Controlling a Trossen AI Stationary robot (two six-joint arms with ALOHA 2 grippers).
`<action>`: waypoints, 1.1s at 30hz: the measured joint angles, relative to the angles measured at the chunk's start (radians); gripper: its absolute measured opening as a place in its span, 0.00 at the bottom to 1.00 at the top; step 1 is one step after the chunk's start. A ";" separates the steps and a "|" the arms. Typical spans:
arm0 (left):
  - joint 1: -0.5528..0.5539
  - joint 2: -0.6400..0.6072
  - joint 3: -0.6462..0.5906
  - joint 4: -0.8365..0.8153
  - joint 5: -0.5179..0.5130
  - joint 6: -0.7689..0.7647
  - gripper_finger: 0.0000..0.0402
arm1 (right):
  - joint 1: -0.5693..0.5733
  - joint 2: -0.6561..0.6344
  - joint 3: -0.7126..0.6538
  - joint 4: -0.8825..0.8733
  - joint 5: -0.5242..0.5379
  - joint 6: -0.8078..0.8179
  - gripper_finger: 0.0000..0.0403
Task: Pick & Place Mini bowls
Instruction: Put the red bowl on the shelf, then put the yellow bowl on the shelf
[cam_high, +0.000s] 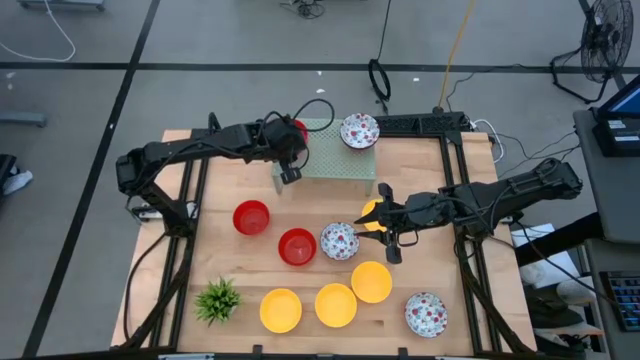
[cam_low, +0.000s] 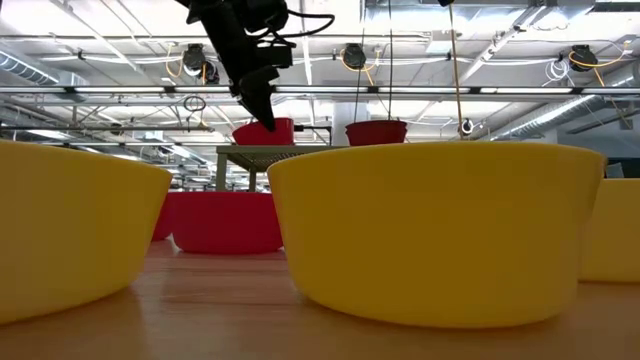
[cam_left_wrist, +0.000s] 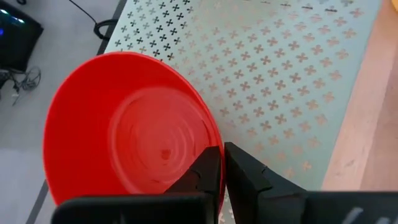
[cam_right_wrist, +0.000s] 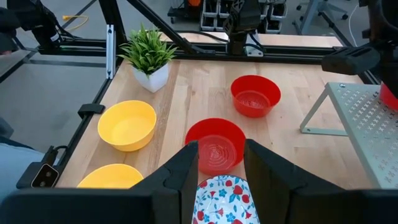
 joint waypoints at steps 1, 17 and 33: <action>0.000 0.000 0.000 0.000 0.000 0.000 0.04 | 0.000 0.000 0.000 0.000 0.000 0.000 0.28; 0.000 0.000 -0.001 0.012 -0.046 -0.003 0.21 | 0.000 0.000 0.000 0.000 0.000 0.000 0.28; -0.077 -0.200 -0.001 0.070 0.168 -0.168 0.22 | 0.000 0.000 0.000 -0.201 0.000 0.175 0.28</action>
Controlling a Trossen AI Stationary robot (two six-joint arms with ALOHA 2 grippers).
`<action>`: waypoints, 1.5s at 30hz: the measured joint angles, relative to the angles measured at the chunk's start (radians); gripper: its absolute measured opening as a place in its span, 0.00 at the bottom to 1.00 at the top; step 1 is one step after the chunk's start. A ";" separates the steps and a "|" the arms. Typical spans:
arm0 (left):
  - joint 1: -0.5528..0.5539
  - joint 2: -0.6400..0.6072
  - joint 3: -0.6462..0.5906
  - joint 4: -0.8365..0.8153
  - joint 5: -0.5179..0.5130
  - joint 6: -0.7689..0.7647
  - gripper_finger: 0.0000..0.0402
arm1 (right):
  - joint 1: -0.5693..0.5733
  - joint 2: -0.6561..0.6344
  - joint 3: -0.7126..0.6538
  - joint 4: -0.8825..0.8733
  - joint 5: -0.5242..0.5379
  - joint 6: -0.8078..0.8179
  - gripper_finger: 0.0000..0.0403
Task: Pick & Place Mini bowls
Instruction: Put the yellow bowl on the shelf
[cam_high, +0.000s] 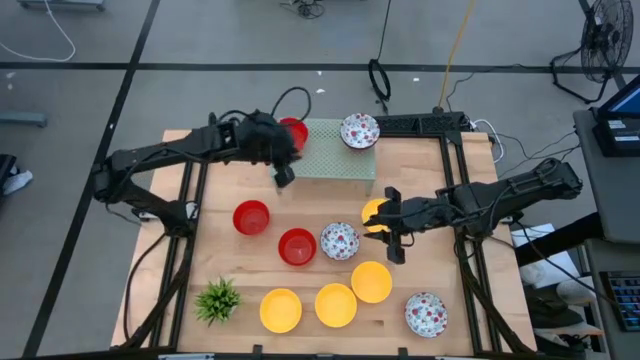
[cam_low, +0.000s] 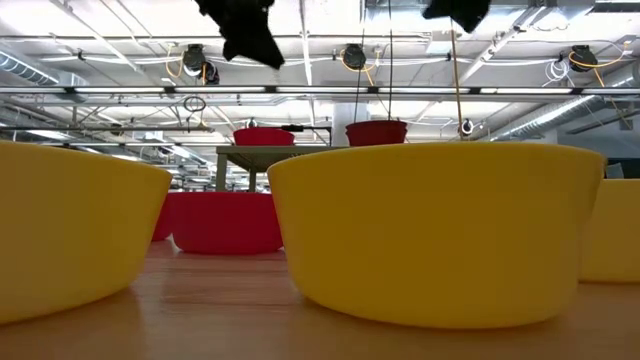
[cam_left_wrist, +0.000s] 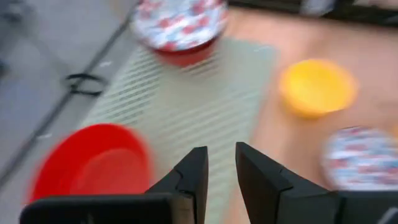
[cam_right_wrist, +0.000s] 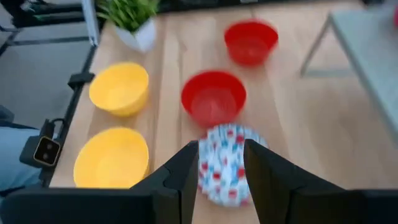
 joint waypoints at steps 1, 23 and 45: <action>-0.010 -0.011 0.000 -0.001 0.043 -0.029 0.22 | 0.000 0.000 0.000 -0.030 0.000 0.034 0.28; -0.308 -0.030 0.000 -0.001 0.258 -0.177 0.22 | -0.005 0.005 -0.488 0.162 0.001 0.077 0.28; -0.412 -0.030 0.000 0.009 0.223 -0.179 0.22 | -0.033 0.136 -0.588 0.268 0.180 -0.038 0.28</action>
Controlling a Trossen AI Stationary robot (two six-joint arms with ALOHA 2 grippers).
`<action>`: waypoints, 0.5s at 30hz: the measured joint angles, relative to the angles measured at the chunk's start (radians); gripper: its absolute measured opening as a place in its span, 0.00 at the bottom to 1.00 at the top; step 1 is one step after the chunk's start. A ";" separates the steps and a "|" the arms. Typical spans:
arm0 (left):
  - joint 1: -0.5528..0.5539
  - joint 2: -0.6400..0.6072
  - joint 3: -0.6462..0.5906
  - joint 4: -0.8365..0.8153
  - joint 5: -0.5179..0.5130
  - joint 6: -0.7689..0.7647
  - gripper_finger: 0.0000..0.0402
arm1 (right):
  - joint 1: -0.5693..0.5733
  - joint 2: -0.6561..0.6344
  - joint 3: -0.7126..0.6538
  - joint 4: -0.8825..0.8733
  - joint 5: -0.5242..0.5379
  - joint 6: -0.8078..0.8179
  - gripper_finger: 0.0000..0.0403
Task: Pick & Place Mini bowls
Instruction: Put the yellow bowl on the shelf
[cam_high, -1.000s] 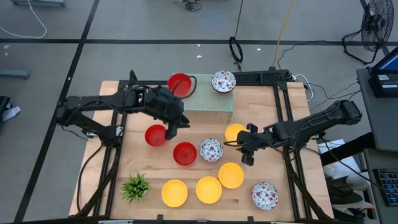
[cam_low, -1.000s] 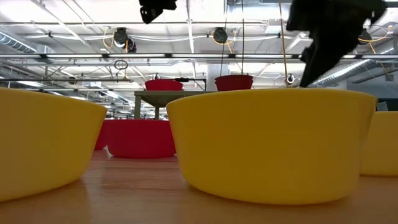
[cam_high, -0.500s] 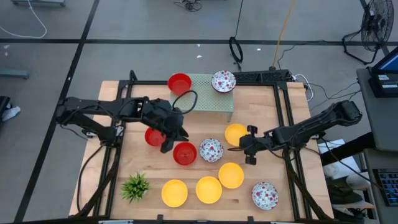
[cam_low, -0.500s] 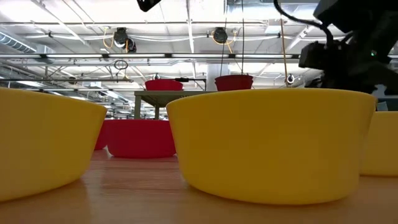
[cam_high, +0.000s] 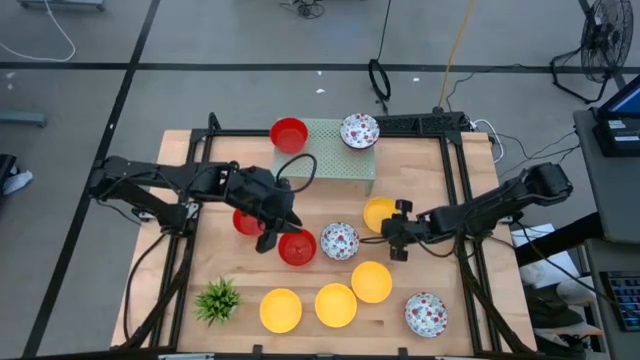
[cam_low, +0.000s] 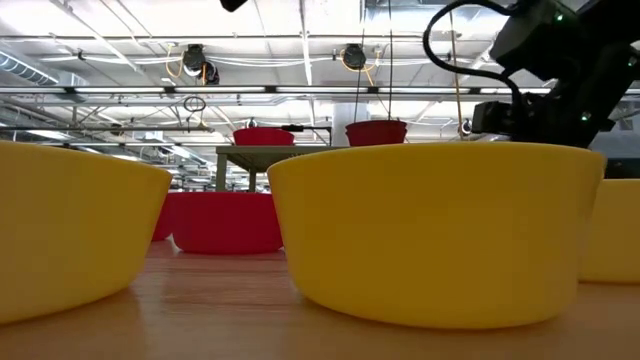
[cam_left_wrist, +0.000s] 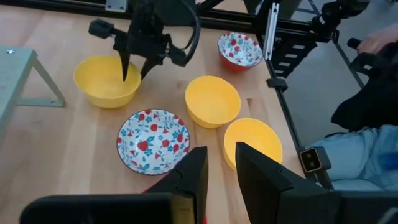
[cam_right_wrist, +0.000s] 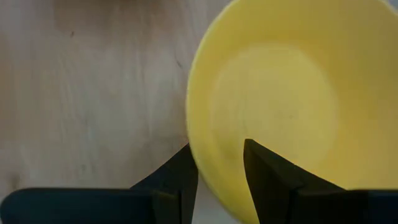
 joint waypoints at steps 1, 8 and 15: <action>-0.002 0.000 0.000 0.000 0.000 0.000 0.22 | 0.000 0.015 0.000 0.024 0.000 0.000 0.28; -0.016 0.000 0.000 0.000 0.000 -0.009 0.22 | 0.000 0.063 0.000 0.104 -0.024 0.056 0.16; -0.017 0.000 0.000 0.000 0.009 -0.040 0.22 | 0.016 0.027 0.000 0.136 -0.025 0.206 0.02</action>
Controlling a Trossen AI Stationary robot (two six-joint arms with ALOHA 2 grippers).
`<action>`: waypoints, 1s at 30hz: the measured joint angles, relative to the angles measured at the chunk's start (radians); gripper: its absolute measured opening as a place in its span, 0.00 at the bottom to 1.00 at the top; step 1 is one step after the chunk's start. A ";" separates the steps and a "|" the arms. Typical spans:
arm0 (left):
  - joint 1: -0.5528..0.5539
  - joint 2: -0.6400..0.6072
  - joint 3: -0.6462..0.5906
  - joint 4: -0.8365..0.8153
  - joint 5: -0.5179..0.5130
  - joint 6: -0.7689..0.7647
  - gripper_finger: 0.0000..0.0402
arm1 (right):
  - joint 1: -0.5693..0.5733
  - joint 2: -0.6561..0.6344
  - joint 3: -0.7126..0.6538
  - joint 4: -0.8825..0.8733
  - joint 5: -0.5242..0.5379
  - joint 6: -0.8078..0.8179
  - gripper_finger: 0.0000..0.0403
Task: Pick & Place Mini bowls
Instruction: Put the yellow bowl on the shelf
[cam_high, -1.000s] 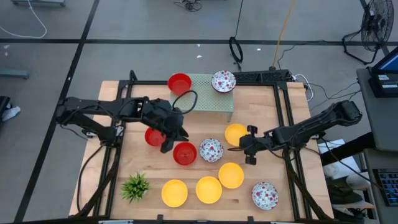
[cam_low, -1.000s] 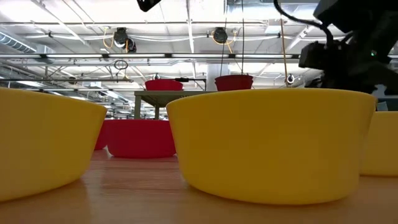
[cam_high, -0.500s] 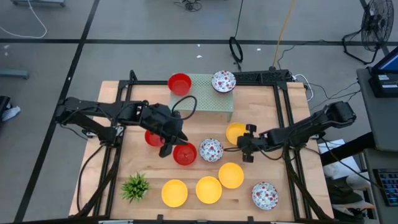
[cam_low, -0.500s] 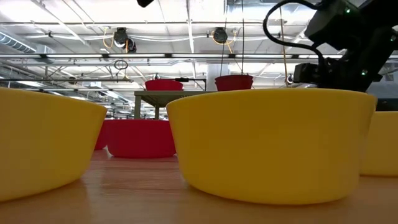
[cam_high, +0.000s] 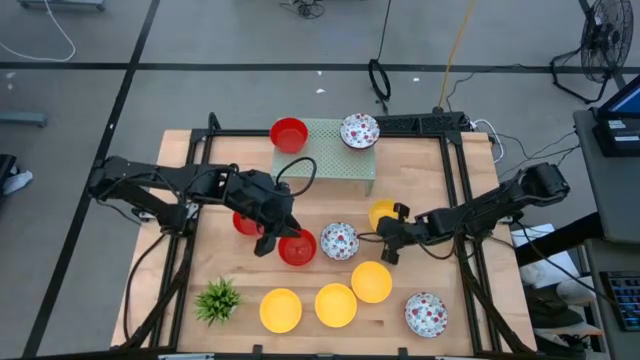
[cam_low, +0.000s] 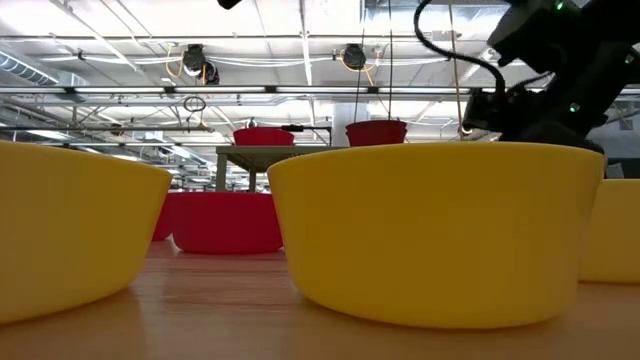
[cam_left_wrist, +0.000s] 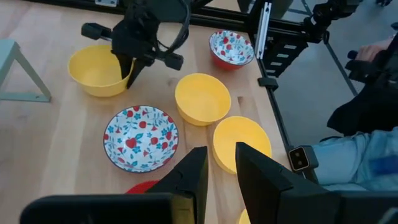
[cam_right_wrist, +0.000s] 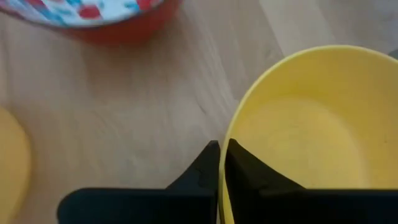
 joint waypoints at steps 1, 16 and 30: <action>0.000 0.000 0.000 0.000 0.000 0.000 0.22 | 0.007 -0.009 0.000 0.008 0.002 0.009 0.01; -0.001 0.000 0.000 -0.008 0.001 -0.007 0.22 | 0.053 -0.035 0.379 -0.092 0.194 -0.229 0.00; -0.008 -0.026 0.000 -0.019 0.004 -0.023 0.22 | -0.198 0.160 0.582 -0.144 0.136 -0.325 0.00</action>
